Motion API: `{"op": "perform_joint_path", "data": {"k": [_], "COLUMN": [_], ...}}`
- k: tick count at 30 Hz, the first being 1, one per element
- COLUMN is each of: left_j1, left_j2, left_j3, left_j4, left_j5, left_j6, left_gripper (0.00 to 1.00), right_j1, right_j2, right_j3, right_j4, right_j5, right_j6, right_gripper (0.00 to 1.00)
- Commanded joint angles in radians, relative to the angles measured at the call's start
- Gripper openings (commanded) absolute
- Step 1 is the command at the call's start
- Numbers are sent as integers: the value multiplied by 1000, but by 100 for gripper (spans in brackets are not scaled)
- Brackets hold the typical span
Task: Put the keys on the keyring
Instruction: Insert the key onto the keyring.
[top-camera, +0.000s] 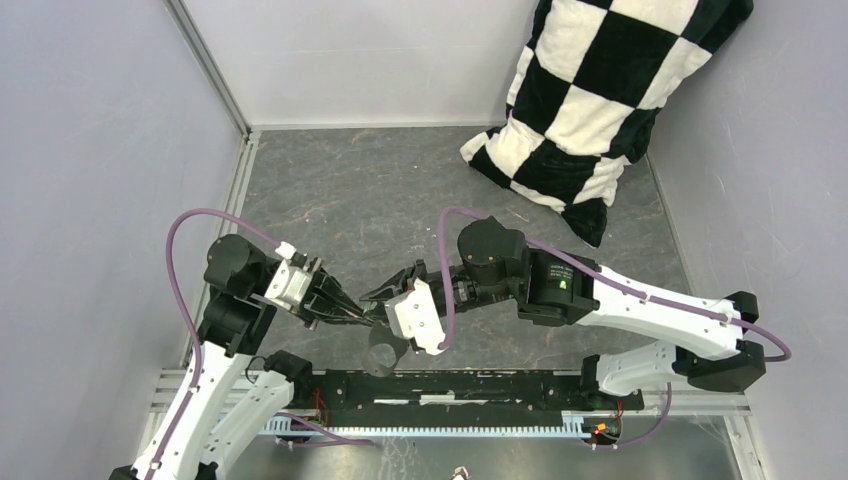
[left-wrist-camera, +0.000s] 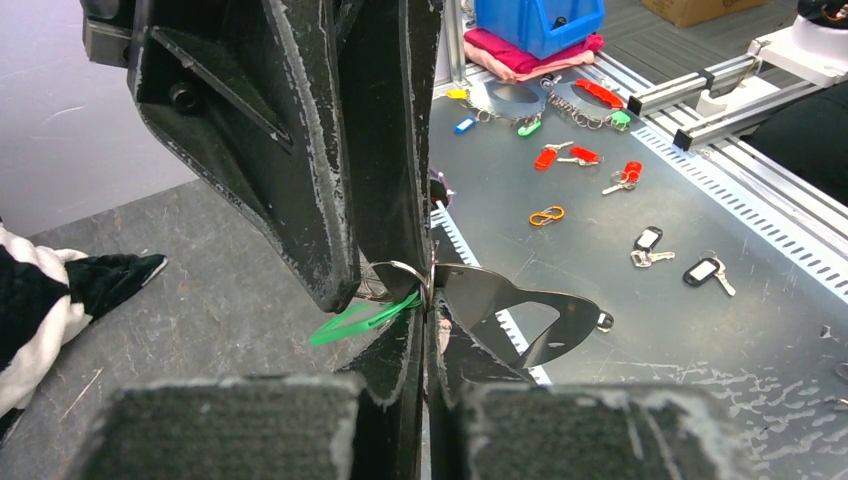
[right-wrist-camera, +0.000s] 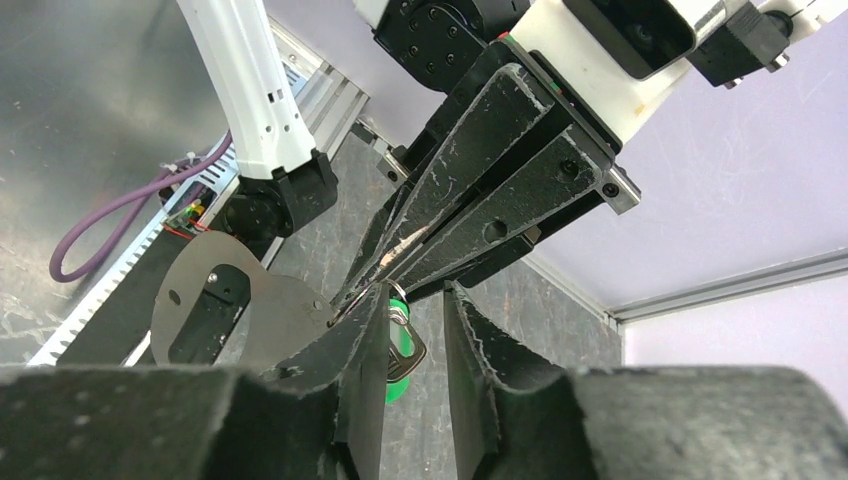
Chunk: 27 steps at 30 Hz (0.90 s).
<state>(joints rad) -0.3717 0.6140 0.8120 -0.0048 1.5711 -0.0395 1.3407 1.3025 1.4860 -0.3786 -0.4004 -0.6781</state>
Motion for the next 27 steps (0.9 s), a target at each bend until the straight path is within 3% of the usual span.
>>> {"op": "perform_joint_path", "data": {"k": [1, 7, 14, 18, 24, 27], "left_j1": [-4, -3, -4, -3, -4, -4], "left_j2": [6, 0, -7, -14, -16, -16], "left_j3": [4, 0, -4, -7, -8, -10], "left_j4": [28, 27, 26, 27, 22, 19], "left_j5": [66, 66, 66, 67, 66, 64], "left_j6": [-13, -16, -8, 0, 4, 11], "left_gripper": [2, 2, 2, 2, 2, 2], "right_j1": [-3, -3, -20, -25, -30, -40], "right_j2": [15, 32, 110, 125, 91, 46], "right_j3": [16, 64, 270, 303, 249, 204], "right_j4": [120, 80, -163, -229, -212, -141], "right_j5": [-4, 18, -23, -38, -9, 85], "right_j6": [15, 12, -15, 11, 48, 95], "right_gripper": [33, 39, 42, 44, 42, 45]}}
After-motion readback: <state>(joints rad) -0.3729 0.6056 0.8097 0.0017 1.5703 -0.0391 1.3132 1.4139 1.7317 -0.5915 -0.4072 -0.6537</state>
